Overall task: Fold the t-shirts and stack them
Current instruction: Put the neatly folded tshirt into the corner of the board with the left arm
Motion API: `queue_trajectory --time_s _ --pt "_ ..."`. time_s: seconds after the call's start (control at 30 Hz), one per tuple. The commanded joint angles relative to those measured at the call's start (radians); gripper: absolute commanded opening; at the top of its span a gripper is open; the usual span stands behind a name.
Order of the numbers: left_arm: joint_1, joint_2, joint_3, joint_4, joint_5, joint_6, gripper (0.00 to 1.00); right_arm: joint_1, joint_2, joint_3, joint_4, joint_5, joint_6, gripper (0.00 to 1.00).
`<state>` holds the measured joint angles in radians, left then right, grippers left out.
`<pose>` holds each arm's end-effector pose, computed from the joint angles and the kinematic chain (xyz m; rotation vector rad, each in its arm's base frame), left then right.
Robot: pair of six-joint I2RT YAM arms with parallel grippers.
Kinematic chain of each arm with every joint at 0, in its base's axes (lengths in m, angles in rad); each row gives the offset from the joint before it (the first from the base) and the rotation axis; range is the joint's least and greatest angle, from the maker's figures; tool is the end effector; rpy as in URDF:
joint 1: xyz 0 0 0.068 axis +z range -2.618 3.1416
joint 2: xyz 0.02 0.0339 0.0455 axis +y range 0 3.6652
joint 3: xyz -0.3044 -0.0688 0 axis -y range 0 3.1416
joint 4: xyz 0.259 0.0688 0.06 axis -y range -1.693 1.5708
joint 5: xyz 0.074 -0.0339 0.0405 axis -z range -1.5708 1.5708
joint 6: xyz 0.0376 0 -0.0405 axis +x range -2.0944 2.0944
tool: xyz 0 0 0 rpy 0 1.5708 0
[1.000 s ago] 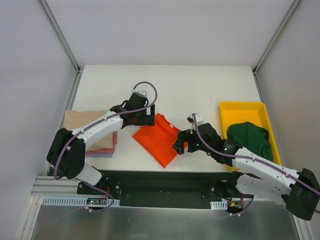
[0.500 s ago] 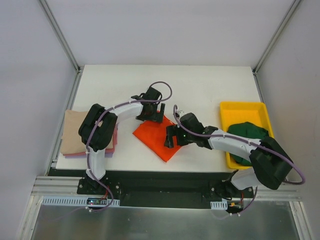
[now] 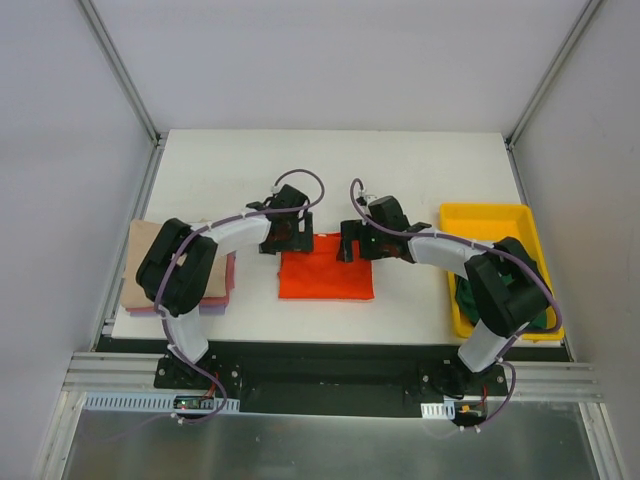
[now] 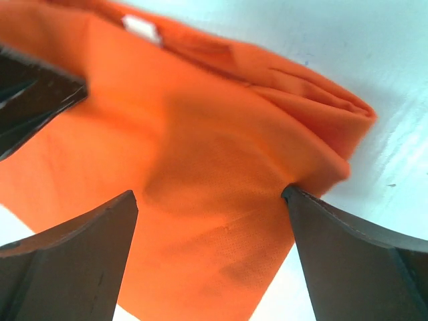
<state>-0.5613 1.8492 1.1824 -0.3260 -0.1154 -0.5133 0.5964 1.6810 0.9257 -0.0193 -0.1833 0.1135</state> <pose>0.3453 -0.2120 0.1999 0.0176 2.5756 -0.2641 0.2961 0.2093 0.2046 -0.6633 2.3060 0.5571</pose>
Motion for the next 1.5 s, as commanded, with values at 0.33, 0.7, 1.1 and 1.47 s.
queue_trajectory --time_s 0.33,0.7,1.1,1.47 --pt "0.015 -0.361 -0.323 -0.064 -0.040 -0.174 0.96 -0.032 -0.231 -0.051 -0.117 -0.012 -0.132 0.96" --pt "0.017 -0.518 -0.438 -0.061 -0.075 -0.212 0.96 -0.030 -0.650 -0.266 -0.137 0.021 -0.048 0.96" --pt "0.017 -0.487 -0.490 0.028 0.014 -0.220 0.62 -0.030 -0.814 -0.364 -0.177 0.041 -0.021 0.96" --pt "0.020 -0.343 -0.472 0.162 0.083 -0.180 0.04 -0.030 -0.845 -0.373 -0.191 0.024 -0.018 0.96"
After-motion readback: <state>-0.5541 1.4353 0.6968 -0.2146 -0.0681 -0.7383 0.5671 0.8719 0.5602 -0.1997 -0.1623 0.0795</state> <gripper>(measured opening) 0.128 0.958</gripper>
